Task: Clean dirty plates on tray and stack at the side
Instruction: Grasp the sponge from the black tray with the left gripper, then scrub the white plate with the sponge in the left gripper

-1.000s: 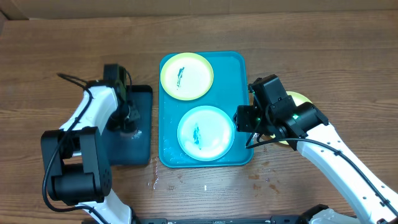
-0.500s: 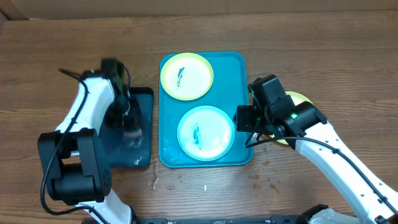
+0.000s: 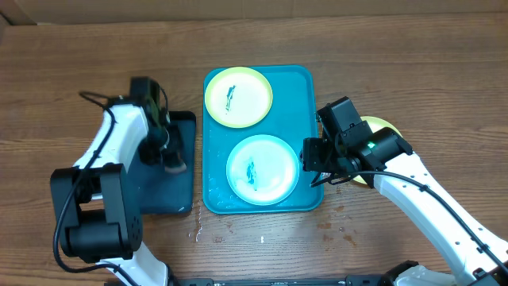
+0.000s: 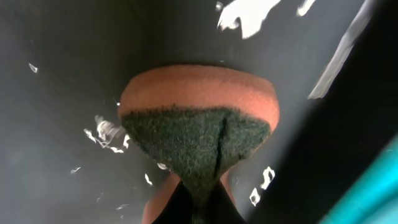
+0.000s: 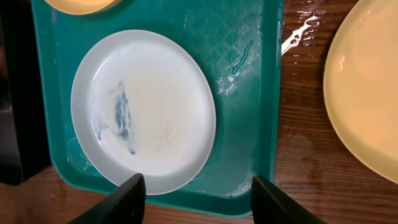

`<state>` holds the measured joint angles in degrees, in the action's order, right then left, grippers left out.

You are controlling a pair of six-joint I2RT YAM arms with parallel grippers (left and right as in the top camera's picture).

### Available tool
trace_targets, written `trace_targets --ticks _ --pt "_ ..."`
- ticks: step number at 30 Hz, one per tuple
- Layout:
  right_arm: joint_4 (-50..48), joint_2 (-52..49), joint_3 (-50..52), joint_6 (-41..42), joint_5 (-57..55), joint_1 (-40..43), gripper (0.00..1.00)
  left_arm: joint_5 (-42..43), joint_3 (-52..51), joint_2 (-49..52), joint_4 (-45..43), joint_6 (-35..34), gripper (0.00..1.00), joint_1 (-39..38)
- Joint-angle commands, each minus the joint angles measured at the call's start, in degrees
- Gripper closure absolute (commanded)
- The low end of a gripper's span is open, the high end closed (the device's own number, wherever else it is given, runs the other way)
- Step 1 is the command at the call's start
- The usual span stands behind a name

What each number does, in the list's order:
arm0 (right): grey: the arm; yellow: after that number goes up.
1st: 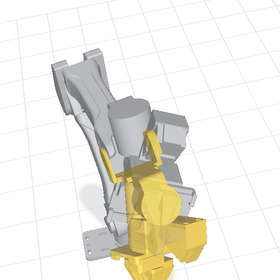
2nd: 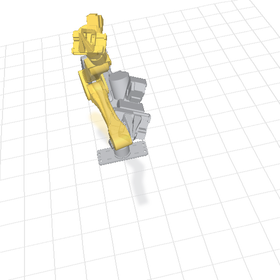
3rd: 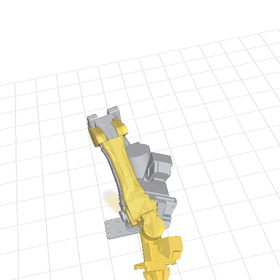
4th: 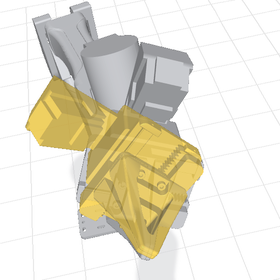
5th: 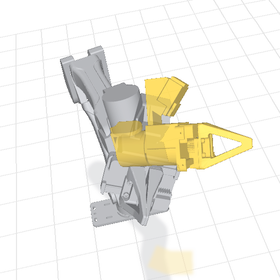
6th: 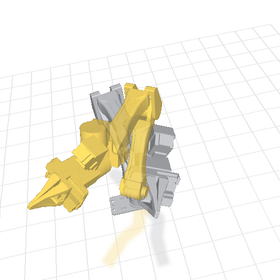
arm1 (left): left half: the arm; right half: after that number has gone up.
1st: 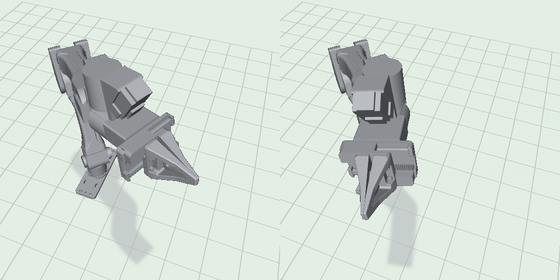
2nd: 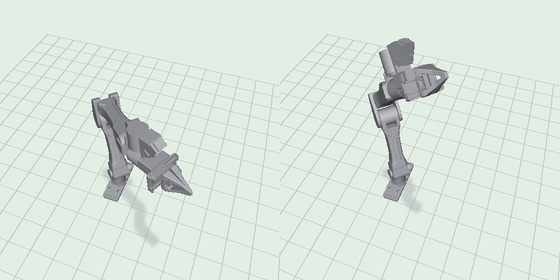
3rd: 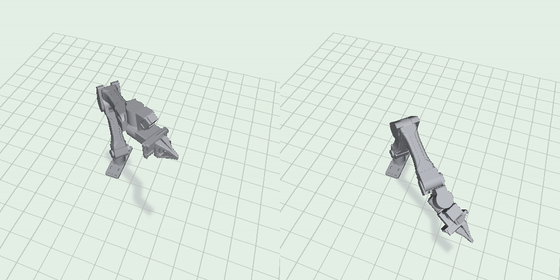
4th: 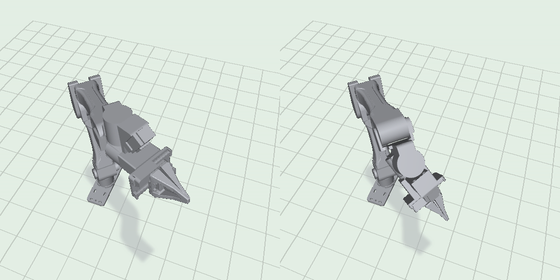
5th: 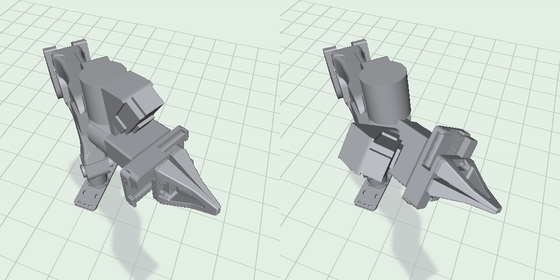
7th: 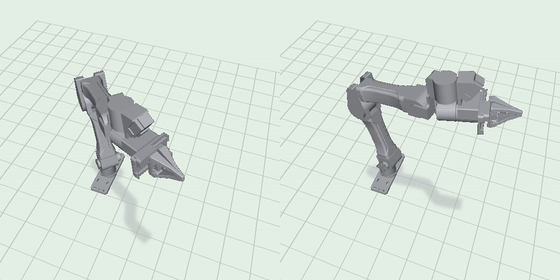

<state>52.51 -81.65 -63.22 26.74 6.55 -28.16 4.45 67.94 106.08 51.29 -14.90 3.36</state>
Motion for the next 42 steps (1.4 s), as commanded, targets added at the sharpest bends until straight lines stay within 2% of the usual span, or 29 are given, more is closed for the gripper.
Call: trace_targets --ticks 1,5,11,19,22,27,31,37,42 --pt "-0.28 0.07 -0.87 -0.13 -0.50 0.15 0.44 -1.42 -5.38 -0.31 -4.42 -0.92 0.96 0.20" --pt "-0.26 0.07 -0.87 -0.13 -0.50 0.15 0.44 -1.29 -8.24 -0.31 -7.69 -0.94 0.95 0.79" --pt "0.15 0.07 -0.87 -0.13 -0.50 0.15 0.44 0.31 -6.56 -0.35 -5.73 -0.31 0.96 0.92" --pt "-0.13 -0.52 -0.87 0.39 -5.27 0.15 0.44 0.28 12.98 -1.51 12.74 1.09 0.96 0.74" --pt "-1.66 -2.45 -0.87 0.50 -5.64 0.15 0.38 0.68 21.75 -3.10 18.73 2.43 0.96 -0.39" --pt "-5.55 -8.35 -0.85 -0.83 -5.16 0.15 0.36 2.80 27.65 -7.82 21.27 2.71 0.96 -5.11" --pt "-8.44 -14.05 -0.87 -7.67 -2.86 0.15 0.37 5.44 27.56 -10.01 21.99 1.81 0.96 -9.86" --pt "-10.73 -20.76 -0.87 -12.07 0.00 0.22 0.51 5.68 24.28 -9.51 21.18 -1.42 0.96 -16.33" --pt "-12.66 -22.53 -0.85 -12.26 0.00 0.22 0.63 5.75 15.93 -9.31 13.88 -7.52 0.96 -20.79"
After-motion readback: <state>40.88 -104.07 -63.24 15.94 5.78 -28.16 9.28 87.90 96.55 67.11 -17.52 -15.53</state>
